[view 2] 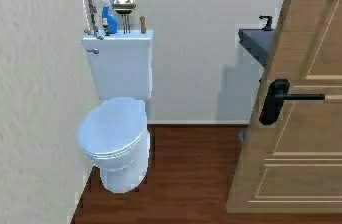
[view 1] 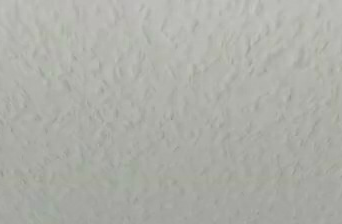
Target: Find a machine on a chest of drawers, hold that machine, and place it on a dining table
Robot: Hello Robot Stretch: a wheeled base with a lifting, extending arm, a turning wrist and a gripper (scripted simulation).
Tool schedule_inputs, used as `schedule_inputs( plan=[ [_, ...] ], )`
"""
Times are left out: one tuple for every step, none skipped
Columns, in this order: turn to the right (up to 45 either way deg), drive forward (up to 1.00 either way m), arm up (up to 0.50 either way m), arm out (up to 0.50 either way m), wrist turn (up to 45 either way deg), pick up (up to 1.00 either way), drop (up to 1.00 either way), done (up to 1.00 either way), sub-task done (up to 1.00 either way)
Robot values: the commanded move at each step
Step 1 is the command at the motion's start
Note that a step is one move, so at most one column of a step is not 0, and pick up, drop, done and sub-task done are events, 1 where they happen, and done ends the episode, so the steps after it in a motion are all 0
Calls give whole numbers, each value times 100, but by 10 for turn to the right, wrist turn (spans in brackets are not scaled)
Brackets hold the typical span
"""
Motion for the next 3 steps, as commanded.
schedule_inputs(
  plan=[
    [450, 0, 0, 0, 0, 0, 0, 0, 0],
    [450, 0, 0, 0, 0, 0, 0, 0, 0],
    [450, 0, 0, 0, 0, 0, 0, 0, 0]
  ],
)
